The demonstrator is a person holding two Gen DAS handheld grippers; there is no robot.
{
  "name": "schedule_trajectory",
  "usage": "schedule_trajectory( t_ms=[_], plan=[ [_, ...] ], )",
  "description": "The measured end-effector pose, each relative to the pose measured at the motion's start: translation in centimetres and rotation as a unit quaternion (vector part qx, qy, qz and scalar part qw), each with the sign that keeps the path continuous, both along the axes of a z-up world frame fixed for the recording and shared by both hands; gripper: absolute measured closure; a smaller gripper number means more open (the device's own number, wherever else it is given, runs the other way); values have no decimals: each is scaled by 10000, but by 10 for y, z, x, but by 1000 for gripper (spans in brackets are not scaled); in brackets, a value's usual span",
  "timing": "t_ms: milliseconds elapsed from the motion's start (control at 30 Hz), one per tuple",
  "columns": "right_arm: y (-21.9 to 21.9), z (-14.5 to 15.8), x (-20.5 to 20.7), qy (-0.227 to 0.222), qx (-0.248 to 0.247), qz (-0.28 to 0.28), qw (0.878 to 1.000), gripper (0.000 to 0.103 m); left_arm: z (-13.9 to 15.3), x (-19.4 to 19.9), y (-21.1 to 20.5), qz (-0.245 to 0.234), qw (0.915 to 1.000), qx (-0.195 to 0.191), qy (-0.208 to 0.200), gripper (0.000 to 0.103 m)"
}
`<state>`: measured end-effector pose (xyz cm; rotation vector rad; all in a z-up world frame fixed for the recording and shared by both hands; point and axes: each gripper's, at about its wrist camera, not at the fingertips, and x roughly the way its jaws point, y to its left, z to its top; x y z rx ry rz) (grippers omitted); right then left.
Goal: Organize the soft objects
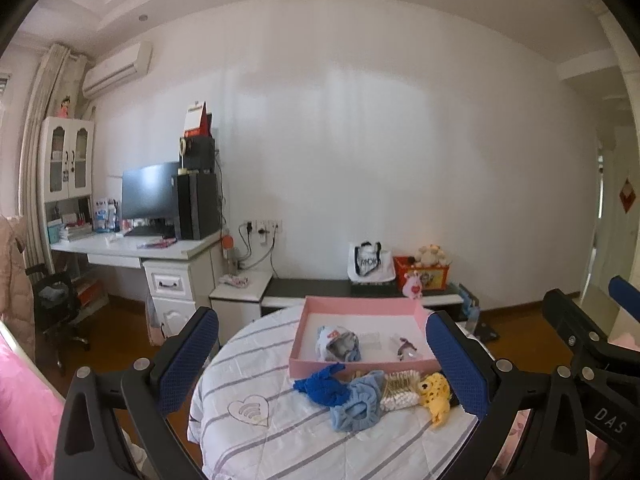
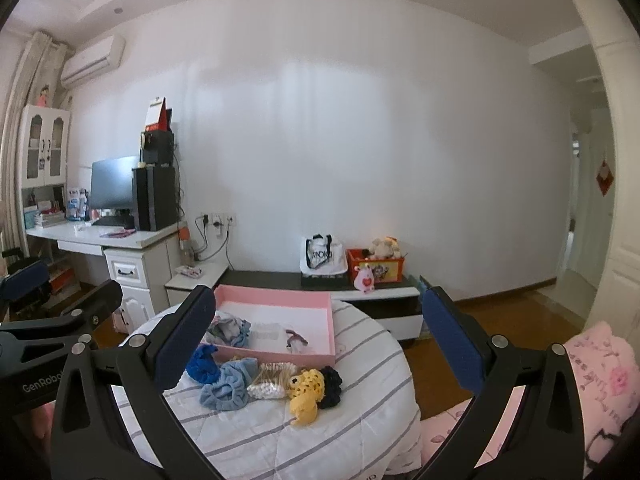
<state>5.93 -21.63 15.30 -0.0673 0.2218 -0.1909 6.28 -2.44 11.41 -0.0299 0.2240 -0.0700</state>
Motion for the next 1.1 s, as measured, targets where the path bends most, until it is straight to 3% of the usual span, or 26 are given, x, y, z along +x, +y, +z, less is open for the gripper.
schedule_trajectory(
  t_ms=[233, 1100],
  plan=[
    [3, 6, -12, -211, -76, -31, 9997, 0, -7, -8, -5, 86, 9998, 38, -196, 0],
    [-3, -2, -5, -77, -16, -11, 10000, 0, -10, 3, -9, 121, 9999, 82, -15, 0]
  ],
)
